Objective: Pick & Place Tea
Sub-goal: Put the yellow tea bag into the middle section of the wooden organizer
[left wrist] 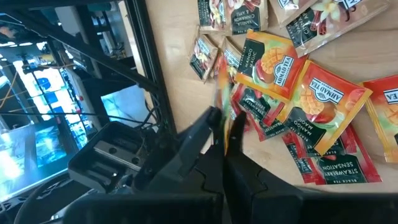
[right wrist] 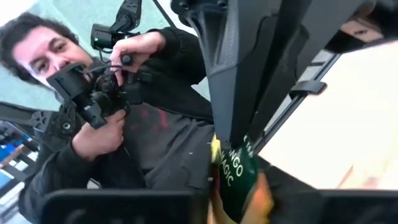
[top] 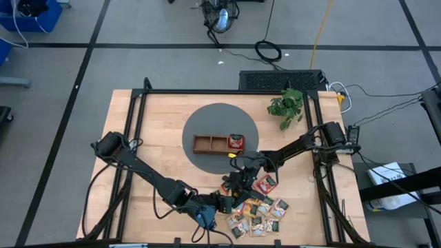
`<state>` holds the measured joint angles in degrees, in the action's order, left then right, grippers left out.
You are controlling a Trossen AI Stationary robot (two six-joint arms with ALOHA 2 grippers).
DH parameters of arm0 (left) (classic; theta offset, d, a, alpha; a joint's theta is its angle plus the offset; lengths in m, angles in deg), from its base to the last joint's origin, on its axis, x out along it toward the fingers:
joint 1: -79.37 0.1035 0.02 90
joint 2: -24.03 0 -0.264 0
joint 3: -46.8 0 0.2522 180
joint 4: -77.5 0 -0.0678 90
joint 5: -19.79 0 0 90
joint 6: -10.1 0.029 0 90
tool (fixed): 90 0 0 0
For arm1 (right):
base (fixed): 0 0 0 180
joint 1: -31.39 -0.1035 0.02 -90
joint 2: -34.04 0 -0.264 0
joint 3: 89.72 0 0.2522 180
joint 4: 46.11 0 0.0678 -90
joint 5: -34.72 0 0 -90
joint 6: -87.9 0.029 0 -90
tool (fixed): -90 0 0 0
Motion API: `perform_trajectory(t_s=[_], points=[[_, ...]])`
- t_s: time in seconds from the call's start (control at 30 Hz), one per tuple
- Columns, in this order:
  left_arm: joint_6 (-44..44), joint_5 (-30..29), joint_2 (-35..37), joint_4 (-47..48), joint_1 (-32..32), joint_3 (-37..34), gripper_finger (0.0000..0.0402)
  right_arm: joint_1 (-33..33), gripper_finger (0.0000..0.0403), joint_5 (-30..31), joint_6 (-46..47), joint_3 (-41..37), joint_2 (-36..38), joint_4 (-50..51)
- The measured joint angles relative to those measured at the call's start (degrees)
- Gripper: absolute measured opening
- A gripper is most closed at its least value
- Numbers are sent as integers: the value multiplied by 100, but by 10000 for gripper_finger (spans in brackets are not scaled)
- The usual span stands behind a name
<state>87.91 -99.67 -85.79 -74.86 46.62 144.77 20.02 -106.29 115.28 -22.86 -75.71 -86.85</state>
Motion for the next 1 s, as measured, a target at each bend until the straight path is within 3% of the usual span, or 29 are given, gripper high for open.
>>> perform_trajectory(t_s=[0.23, 0.43, 0.67, 0.87, 1.0], points=[[-358, -212, 0, 33, -71, 0, 15, 4, 2, 34, -395, 0, 0, -43], [-477, -1493, 0, -8, -494, 35, 37, 112, 1, 29, -599, 0, 0, -53], [-1146, -2793, 4, -921, -985, 72, 60, 275, 1, 588, -1368, 0, 4, 280], [-2449, -3561, 4, -1391, -1277, 72, 62, 212, 0, 1526, -2397, -2, 90, 593], [-3925, -4480, 5, -1597, -1371, 73, 62, 16, 0, 3246, -3785, -7, 426, 1278]])
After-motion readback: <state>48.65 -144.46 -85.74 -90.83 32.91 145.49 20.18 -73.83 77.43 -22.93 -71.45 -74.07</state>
